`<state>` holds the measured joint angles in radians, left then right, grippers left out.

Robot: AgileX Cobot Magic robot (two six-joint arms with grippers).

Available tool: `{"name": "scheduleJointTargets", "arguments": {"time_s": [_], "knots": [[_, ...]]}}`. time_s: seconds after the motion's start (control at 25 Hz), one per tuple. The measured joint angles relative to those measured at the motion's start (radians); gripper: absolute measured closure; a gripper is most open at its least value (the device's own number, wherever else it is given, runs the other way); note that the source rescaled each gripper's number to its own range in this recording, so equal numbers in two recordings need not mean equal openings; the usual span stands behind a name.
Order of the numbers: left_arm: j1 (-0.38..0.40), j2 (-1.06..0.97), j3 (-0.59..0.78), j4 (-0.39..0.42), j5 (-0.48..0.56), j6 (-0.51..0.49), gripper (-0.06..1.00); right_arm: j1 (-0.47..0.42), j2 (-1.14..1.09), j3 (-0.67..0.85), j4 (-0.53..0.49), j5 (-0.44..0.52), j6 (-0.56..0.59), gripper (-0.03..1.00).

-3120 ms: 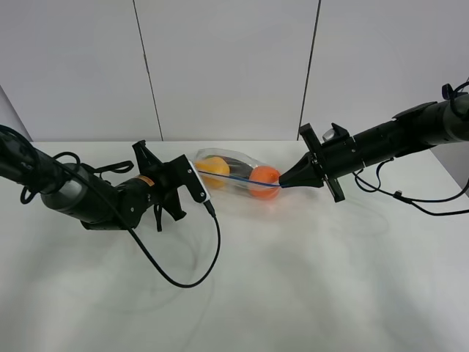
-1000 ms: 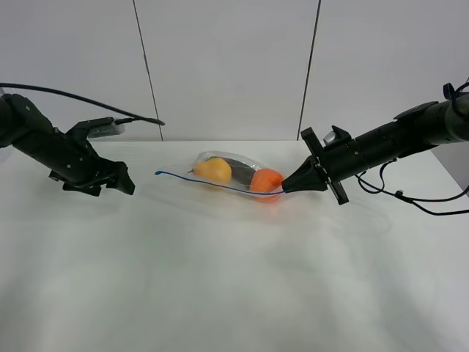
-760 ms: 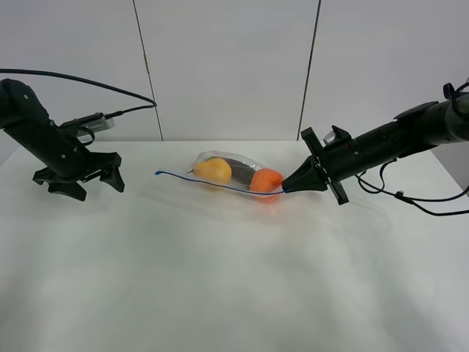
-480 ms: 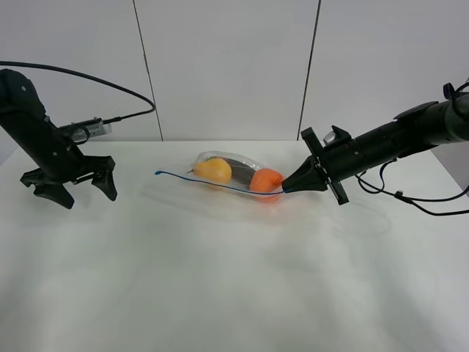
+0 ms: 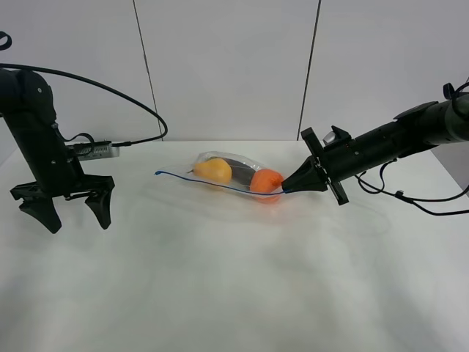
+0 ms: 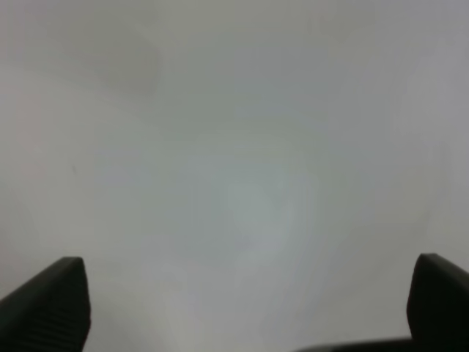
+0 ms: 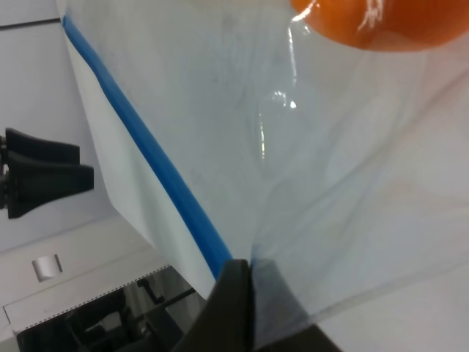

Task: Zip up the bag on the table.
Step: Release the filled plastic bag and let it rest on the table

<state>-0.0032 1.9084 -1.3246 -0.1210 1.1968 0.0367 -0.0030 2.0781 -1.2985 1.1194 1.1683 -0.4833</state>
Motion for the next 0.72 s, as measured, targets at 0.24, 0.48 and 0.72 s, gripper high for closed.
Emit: {"name": "scheduleJointTargets", "arguments": {"time_s": [0.24,0.48,0.72], "knots": [[-0.022,-0.125,0.046,0.006,0.005,-0.025,-0.05,0.0,0.0,0.0,-0.003,0.01,0.0,0.97],[-0.06,-0.432,0.235,0.048,0.008,-0.025,-0.06,0.0,0.0,0.0,-0.004,0.011,-0.001,0.97],[-0.061,-0.8,0.506,0.081,0.015,-0.025,-0.06,0.0,0.0,0.0,-0.004,0.013,-0.001,0.97]]}}
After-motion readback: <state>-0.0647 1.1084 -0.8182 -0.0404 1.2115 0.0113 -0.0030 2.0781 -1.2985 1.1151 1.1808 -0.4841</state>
